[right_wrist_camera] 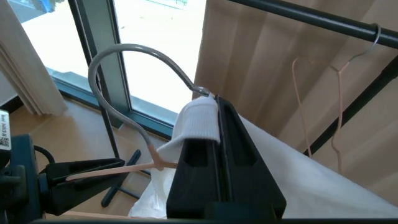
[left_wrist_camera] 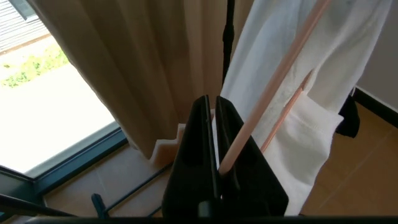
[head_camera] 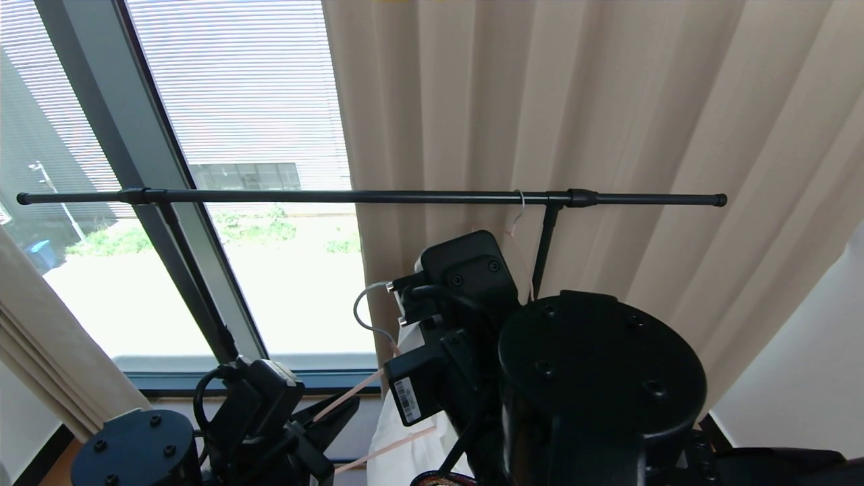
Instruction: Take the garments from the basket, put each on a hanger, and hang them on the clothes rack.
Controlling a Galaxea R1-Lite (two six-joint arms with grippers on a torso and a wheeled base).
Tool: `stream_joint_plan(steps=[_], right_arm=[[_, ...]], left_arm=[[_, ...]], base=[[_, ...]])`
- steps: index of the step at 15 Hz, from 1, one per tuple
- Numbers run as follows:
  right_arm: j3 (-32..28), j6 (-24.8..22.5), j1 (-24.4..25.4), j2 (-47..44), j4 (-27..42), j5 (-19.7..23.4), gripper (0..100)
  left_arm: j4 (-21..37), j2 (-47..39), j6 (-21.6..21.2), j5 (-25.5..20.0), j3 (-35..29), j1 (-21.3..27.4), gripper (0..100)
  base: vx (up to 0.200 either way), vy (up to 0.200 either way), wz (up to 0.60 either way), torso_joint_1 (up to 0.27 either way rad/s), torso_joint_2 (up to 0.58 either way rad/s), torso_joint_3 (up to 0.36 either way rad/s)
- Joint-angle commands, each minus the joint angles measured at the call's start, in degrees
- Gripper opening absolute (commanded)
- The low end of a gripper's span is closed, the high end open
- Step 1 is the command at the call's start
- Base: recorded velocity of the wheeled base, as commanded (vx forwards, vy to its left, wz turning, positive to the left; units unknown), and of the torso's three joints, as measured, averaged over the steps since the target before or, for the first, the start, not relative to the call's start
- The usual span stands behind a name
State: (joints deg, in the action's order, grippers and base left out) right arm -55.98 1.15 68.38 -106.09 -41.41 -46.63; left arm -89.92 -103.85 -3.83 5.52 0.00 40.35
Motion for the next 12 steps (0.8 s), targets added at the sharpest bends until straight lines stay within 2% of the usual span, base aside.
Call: stream_joint_plan(steps=[1,5,6,12], right_arm=[[-0.18,0.0,-0.17,0.01,-0.07,-0.04,0],[-0.27,0.0,-0.61,0.01,-0.16,-0.04,0],[-0.18,0.0,-0.61,0.01,-0.16,-0.04,100],[0.17,-0.97,-3.87,1.42,-0.07,-0.22,100]], left_arm=[[-0.08,0.76,0.05,0.01,0.0,0.08,0],[-0.08,2.69,1.98,-2.36,0.0,0.08,0],[-0.08,2.69,1.98,-2.45,0.0,0.08,0],[-0.08,3.39,2.07,-2.45,0.0,0.08,0]], base=[[0.0,0.0,0.0,0.0,0.0,0.0],[0.0,0.0,0.0,0.0,0.0,0.0],[0.0,0.0,0.0,0.0,0.0,0.0],[0.0,0.0,0.0,0.0,0.0,0.0]])
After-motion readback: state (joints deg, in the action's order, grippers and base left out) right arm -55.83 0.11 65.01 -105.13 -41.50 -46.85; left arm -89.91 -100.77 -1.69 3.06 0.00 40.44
